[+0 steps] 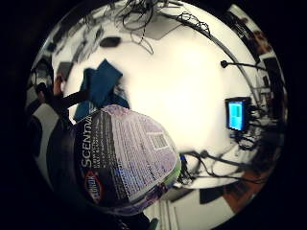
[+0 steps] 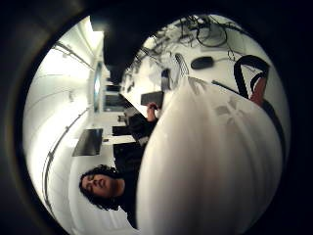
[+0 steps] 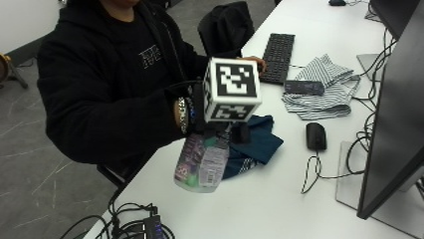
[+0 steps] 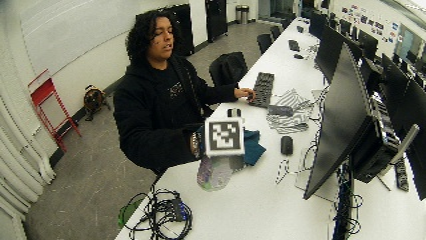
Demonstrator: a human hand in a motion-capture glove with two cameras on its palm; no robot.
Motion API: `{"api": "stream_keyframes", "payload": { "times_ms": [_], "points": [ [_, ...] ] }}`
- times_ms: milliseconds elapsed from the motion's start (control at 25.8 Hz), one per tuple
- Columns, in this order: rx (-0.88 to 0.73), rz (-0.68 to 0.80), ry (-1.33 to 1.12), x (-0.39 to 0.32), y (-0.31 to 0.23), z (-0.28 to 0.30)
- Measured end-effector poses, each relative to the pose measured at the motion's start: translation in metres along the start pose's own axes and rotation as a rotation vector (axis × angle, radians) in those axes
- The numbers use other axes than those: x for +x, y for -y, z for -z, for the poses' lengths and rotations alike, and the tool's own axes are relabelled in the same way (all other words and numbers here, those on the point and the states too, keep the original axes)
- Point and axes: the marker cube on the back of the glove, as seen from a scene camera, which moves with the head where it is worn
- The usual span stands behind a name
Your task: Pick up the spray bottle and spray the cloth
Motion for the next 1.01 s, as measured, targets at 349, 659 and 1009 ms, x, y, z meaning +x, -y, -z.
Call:
{"api": "stream_keyframes", "payload": {
  "times_ms": [349,659,1009],
  "points": [
    [-0.441,-0.037,-0.403,-0.059,-0.022,-0.066],
    [-0.631,-0.084,-0.570,-0.063,-0.016,-0.129],
    [-0.704,-0.094,-0.591,-0.064,-0.008,-0.151]
  ]
}}
